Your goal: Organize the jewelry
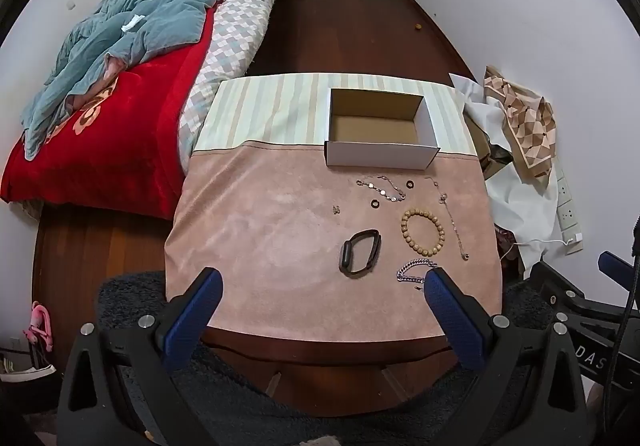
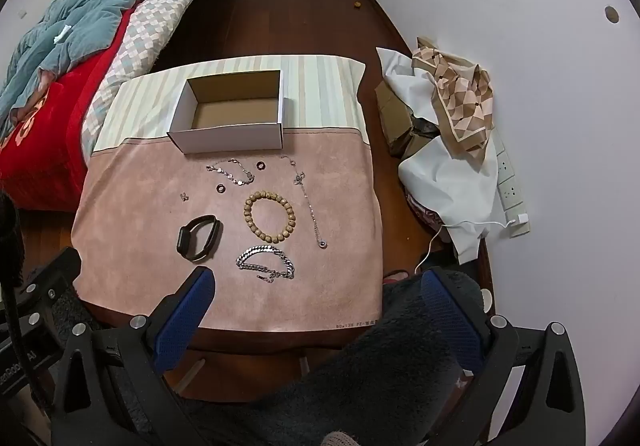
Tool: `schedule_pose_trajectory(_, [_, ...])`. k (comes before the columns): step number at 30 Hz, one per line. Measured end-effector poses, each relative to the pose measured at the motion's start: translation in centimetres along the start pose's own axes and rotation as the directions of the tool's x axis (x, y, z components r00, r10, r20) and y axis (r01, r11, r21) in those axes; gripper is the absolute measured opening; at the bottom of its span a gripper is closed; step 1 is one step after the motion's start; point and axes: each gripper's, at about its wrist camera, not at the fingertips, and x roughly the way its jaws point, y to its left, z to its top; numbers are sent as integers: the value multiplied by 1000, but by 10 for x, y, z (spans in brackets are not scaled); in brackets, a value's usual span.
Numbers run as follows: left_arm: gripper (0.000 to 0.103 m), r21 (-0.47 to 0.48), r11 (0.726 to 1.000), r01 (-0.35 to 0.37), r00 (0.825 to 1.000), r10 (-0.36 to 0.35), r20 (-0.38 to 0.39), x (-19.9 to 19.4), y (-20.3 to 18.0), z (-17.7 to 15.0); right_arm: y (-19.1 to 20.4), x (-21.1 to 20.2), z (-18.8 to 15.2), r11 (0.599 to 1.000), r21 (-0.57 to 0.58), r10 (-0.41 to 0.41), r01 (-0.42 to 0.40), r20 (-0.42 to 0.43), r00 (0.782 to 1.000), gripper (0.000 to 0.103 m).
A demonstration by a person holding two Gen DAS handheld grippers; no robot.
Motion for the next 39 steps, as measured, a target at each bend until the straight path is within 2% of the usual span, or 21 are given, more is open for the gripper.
schedule_pose_trajectory(39, [103, -1, 1000, -7, 1000, 7, 8, -4, 4, 2, -7, -5, -1, 1000, 1, -4, 4, 10, 1000, 103])
